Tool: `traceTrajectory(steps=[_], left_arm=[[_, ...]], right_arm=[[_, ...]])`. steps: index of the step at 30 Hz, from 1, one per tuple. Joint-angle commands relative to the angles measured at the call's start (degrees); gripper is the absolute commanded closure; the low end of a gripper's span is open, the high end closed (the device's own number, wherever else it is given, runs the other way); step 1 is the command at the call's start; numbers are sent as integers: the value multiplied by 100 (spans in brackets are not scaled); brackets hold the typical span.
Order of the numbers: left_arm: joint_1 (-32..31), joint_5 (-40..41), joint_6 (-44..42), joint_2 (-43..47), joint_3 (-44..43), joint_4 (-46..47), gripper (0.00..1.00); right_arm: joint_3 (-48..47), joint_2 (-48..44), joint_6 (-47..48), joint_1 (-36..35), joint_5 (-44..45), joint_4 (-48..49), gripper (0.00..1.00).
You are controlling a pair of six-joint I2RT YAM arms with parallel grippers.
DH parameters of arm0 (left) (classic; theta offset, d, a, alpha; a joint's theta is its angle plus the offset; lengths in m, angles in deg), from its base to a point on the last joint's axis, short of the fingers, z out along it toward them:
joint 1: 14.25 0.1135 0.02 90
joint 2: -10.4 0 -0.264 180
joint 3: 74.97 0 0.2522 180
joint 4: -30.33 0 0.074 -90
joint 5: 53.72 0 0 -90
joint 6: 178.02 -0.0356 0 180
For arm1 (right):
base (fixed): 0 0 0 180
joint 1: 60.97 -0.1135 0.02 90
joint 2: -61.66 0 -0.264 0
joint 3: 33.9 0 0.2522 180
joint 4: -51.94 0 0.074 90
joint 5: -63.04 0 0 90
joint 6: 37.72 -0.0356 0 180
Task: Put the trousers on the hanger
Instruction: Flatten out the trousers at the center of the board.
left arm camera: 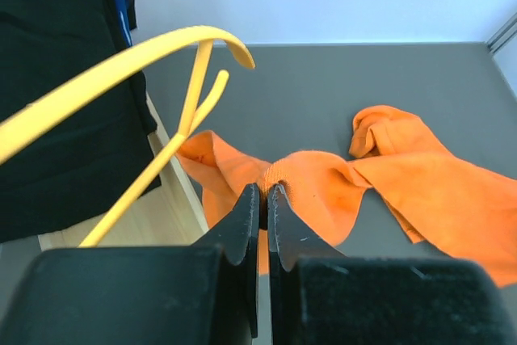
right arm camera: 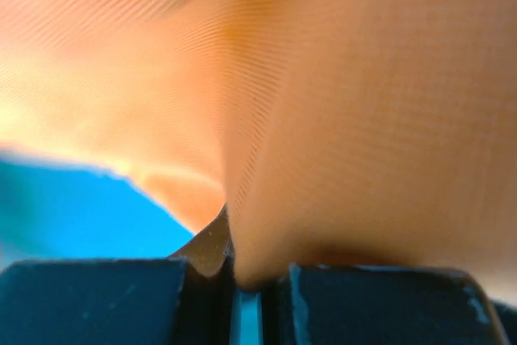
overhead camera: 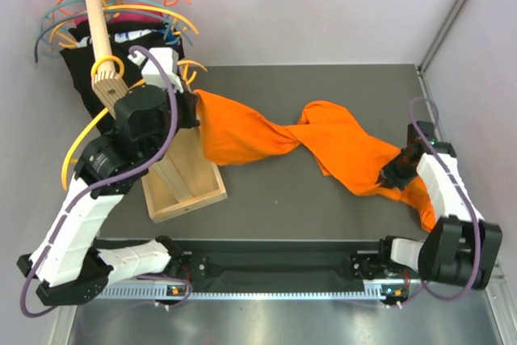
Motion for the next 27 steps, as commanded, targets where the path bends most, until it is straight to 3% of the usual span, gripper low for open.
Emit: traceTrajectory(steps=[1,3,4,6,9,11,14,15,17,19,20,21,23,24,27], left_arm=[[16,-132,-451,550,190,735,100],[16,-167,-504,649,331,955,100],[16,-185,-522,666,463,990,100],[16,-211,-513,614,560,991,100],[16,-132,-469,403,561,973,100],[16,69,-469,280,631,1087,100],[16,193,-627,43,701,1306,100],[16,158,-654,-79,745,1368,100],[16,-121,-672,-168,798,1395,100],[16,-281,-288,-230,833,1090,100],[16,-342,-128,-221,876,957,100],[16,-604,-5,-169,1007,816,100],[-18,-712,242,-107,1114,263,100],[-45,-677,304,6,1262,96,100],[-71,-955,576,374,1596,-555,100]], right_arm=[[-1447,-906,204,-29,-1030,-1654,100],[-2205,-854,266,6,-1128,-2845,100],[-2887,-828,283,41,-1172,-3122,100],[-3384,-671,301,312,-1434,-3266,100],[-3860,56,442,1013,-1777,-3170,100],[-3957,541,486,1454,-1989,-2390,100],[-4492,2007,591,2237,-1850,-1711,100],[-5033,2873,678,2448,-1849,-1649,100],[-5633,3991,907,2459,-1683,-1710,100],[-6031,4401,1039,2415,-1576,-1605,98],[-6058,4515,1092,2388,-1550,-1439,95],[-6058,4595,1266,2275,-1402,-1377,81],[-6041,4569,1548,1986,-1173,-1341,65],[-5927,4508,1776,1879,-859,-1358,48],[-5437,3982,2111,1441,-428,-1280,26]])
